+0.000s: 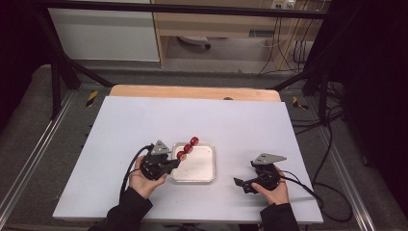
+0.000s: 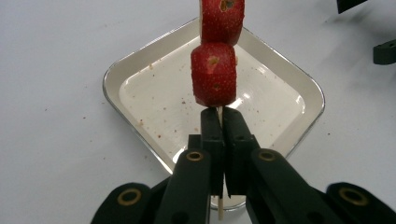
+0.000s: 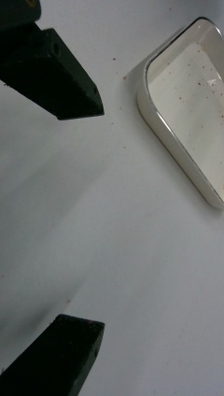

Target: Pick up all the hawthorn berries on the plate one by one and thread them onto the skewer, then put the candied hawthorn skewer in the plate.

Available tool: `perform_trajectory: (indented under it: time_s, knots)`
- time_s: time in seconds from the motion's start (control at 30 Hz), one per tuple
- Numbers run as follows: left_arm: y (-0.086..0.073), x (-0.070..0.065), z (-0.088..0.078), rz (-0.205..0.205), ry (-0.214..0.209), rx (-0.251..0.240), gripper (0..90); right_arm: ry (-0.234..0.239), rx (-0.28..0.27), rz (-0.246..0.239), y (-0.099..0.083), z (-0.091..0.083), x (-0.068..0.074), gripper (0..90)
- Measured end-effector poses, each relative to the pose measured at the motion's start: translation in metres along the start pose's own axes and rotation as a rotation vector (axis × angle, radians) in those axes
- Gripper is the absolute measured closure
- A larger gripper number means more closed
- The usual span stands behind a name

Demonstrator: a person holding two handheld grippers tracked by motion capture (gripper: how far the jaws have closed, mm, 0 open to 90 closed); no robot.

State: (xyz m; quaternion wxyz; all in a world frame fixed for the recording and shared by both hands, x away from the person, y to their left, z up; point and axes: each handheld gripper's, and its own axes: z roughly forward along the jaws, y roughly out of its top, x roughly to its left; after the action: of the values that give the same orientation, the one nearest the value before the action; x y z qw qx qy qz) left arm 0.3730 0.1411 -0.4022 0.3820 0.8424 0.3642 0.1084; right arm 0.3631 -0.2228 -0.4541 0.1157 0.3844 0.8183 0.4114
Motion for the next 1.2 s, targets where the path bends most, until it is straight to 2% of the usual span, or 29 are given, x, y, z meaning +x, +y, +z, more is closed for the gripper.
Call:
perform_trajectory:
  time_s: [0.13, 0.37, 0.47, 0.77, 0.97, 1.2]
  knots:
    - [0.005, -0.001, 0.006, 0.0, -0.003, 0.022, 88.1, -0.008, -0.004, 0.007, -0.009, -0.006, -0.005, 0.9]
    - [0.013, -0.005, 0.017, 0.005, 0.003, 0.063, 88.1, -0.007, -0.007, 0.019, -0.013, -0.011, -0.008, 0.9]
    - [0.016, -0.007, 0.022, 0.013, -0.008, 0.09, 88.1, -0.009, -0.004, 0.024, -0.014, -0.012, -0.008, 0.9]
    - [0.017, -0.016, 0.037, 0.02, 0.025, 0.153, 88.1, -0.011, -0.029, 0.035, -0.016, -0.019, -0.012, 1.0]
    - [0.015, -0.017, 0.045, 0.012, 0.056, 0.207, 88.1, -0.006, -0.034, 0.044, -0.016, -0.02, -0.012, 1.1]
    - [0.011, -0.017, 0.051, 0.014, 0.077, 0.227, 88.1, -0.006, -0.036, 0.042, -0.017, -0.02, -0.013, 1.1]
